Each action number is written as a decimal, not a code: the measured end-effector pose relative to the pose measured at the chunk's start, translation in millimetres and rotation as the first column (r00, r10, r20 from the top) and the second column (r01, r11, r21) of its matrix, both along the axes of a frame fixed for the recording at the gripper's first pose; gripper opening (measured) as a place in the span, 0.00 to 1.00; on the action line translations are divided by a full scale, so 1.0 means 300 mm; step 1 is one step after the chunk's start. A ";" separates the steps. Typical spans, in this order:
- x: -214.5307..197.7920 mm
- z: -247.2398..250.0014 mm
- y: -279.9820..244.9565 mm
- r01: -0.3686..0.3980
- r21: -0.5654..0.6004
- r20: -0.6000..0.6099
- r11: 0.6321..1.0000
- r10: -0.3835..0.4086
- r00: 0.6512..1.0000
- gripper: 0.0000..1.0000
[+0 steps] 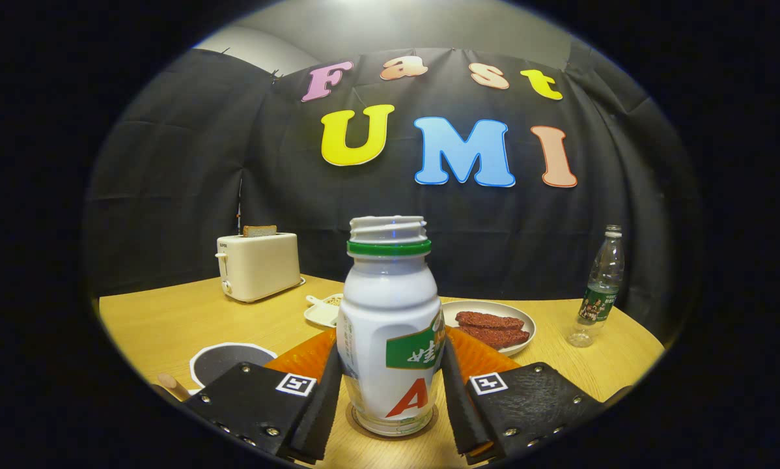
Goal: Take the bottle from table, then pour the juice into the cup, finally place the bottle on the coaster
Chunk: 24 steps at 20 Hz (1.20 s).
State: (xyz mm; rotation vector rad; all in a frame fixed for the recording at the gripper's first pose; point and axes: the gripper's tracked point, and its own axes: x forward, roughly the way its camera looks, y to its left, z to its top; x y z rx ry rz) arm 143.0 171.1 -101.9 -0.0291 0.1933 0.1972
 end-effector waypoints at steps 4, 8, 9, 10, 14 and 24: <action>0.014 -0.010 0.004 0.005 0.021 0.003 1.000 -0.005 1.000 0.71; 0.029 -0.039 0.000 0.009 0.011 -0.015 1.000 -0.009 1.000 0.71; 0.028 -0.043 -0.004 0.009 0.017 -0.013 1.000 -0.009 1.000 0.71; 0.032 -0.046 -0.008 0.017 0.033 -0.014 0.999 -0.016 1.000 0.72; 0.022 -0.041 -0.017 0.021 0.079 0.004 0.997 -0.021 1.000 0.73; 0.015 -0.046 -0.019 0.032 0.021 -0.010 0.999 -0.032 0.999 0.84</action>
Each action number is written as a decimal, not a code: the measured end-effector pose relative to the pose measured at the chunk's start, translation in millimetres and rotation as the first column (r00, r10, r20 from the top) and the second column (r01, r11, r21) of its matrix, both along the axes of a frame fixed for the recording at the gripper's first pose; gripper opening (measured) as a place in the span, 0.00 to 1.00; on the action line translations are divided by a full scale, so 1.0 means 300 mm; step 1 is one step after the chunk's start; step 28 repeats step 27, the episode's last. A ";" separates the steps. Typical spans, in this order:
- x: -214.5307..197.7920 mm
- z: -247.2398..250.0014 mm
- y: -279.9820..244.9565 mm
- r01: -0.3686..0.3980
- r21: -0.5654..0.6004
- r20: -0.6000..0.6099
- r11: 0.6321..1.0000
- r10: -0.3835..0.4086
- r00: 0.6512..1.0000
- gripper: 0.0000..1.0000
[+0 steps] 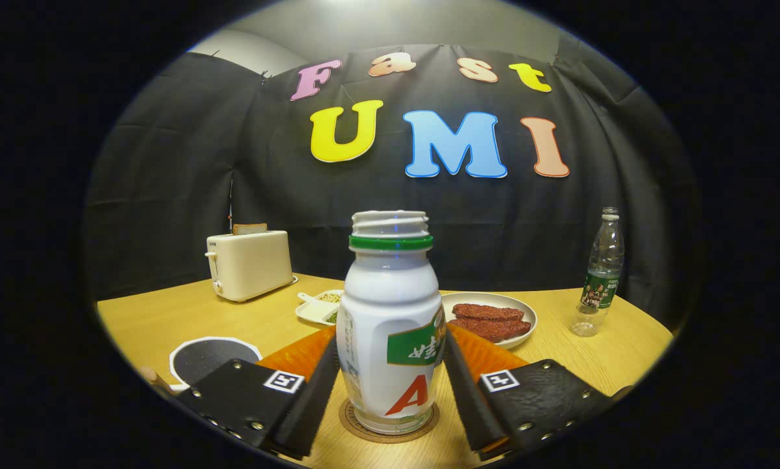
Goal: Take the bottle from table, then pour the juice into the cup, finally place the bottle on the coaster
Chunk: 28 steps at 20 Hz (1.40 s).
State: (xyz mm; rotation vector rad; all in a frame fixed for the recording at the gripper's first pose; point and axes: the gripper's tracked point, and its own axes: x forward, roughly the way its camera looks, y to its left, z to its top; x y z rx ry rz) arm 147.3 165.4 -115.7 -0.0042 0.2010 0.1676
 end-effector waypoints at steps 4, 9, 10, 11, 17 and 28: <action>-0.009 0.019 0.000 0.002 -0.009 0.010 1.000 -0.002 1.000 0.95; -0.042 0.179 0.013 -0.005 0.048 0.125 0.999 -0.001 0.992 0.95; -0.051 0.214 0.013 -0.005 0.048 0.147 0.999 -0.002 0.989 0.95; -0.064 0.256 0.012 -0.005 0.047 0.176 0.999 -0.004 0.984 0.95; -0.176 0.525 -0.012 -0.008 0.046 0.346 0.999 -0.008 0.938 0.95; -0.404 0.624 -0.482 0.147 0.081 0.394 0.986 -0.167 0.904 0.95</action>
